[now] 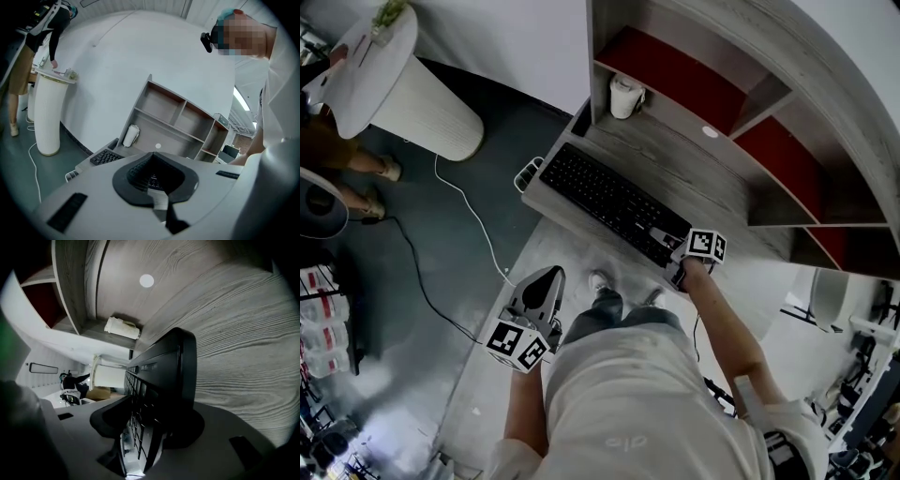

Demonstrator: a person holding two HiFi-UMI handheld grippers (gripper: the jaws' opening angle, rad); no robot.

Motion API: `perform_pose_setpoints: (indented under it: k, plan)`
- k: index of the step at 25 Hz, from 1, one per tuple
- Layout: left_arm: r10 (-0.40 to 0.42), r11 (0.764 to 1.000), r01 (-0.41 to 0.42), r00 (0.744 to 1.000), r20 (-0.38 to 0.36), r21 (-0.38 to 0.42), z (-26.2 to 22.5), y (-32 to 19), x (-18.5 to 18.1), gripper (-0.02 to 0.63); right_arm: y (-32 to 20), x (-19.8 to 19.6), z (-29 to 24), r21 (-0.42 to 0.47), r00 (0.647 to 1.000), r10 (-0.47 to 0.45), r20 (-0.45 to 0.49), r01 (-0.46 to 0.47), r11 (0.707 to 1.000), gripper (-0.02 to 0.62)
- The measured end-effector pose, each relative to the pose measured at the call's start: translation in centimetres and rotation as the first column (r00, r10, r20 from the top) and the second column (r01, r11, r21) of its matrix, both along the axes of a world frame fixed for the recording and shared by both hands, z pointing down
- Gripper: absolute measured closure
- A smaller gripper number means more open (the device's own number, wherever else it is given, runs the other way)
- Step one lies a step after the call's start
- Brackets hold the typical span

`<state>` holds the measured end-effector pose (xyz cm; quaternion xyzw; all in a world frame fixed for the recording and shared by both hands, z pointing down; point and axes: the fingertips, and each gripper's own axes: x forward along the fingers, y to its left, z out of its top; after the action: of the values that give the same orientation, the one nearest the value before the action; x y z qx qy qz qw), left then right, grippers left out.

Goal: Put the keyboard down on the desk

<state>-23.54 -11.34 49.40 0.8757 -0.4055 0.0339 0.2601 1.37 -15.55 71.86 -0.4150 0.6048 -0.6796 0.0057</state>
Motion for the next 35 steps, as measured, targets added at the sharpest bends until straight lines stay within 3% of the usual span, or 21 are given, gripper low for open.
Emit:
perform_pose_setpoints:
  k: [9,19,35]
  plan:
    - [0.004,1.0,-0.004,1.0,-0.002,-0.017,0.5,-0.1,0.0,0.591,-0.3,1.7,2.6,-0.043,0.985,-0.027,-0.17,0.02,0.999,0.277]
    - [0.019,1.0,-0.019,1.0,-0.001,-0.025,1.0,-0.2,0.4,0.589,-0.5,3.9,4.8,-0.114,0.937,-0.056,-0.345,0.017,0.993,0.21]
    - [0.016,0.999,-0.017,0.999,-0.028,-0.04,1.1,-0.4,1.1,0.591,-0.3,4.5,5.9,-0.223,0.876,-0.087,-0.474,-0.024,0.974,0.165]
